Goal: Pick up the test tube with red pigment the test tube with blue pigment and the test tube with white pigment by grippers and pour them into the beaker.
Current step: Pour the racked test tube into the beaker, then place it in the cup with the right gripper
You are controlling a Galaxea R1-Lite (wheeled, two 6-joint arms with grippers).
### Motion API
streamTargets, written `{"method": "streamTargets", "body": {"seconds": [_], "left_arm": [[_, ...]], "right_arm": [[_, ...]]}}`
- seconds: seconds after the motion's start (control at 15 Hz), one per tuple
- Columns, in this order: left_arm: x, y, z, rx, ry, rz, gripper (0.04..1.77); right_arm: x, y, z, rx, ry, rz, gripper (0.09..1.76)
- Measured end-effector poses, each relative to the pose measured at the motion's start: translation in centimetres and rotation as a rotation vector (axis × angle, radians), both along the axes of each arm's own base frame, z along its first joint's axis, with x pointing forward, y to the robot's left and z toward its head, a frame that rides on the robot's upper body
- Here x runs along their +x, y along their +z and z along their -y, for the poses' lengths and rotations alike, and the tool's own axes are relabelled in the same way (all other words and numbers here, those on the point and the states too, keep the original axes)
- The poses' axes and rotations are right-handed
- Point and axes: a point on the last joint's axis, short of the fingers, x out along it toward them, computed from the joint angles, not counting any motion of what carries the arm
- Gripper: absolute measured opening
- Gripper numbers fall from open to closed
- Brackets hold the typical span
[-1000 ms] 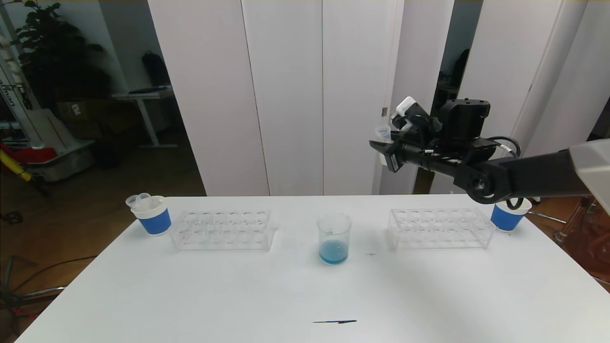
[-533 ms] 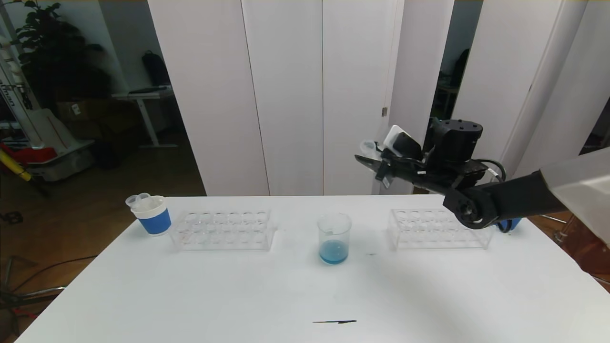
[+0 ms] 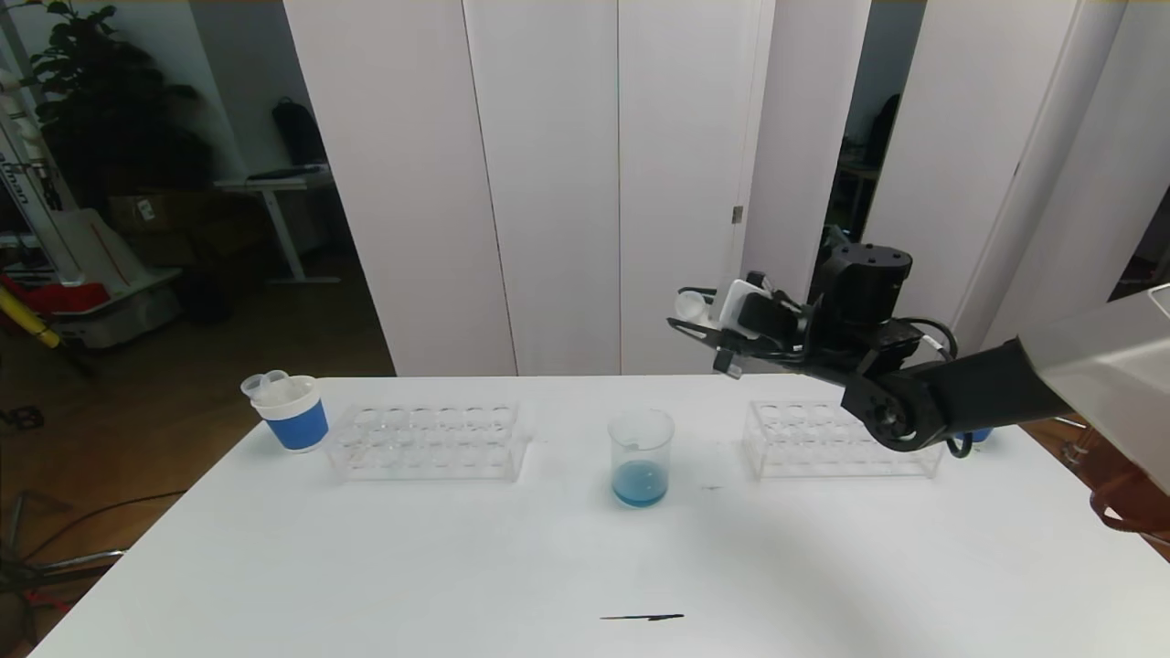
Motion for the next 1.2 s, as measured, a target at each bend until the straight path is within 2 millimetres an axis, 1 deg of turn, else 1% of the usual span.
{"method": "streamTargets", "body": {"seconds": [0.2, 0.33, 0.53, 0.73, 1.2], "left_arm": [[0.0, 0.0, 0.0, 0.000, 0.000, 0.000, 1.75], [0.0, 0.0, 0.0, 0.000, -0.001, 0.000, 1.75], [0.0, 0.0, 0.0, 0.000, 0.000, 0.000, 1.75], [0.0, 0.0, 0.0, 0.000, 0.000, -0.001, 1.75], [0.0, 0.0, 0.0, 0.000, 0.000, 0.000, 1.75]], "right_arm": [[0.4, -0.8, -0.2, -0.074, 0.034, 0.078, 0.58], [0.9, -0.8, -0.5, -0.110, 0.064, 0.149, 0.58], [1.4, -0.8, -1.1, -0.133, 0.081, 0.212, 0.58], [1.6, -1.3, -1.5, -0.177, 0.112, 0.276, 0.58], [2.2, -2.1, -1.7, -0.258, 0.115, 0.392, 0.58]]}}
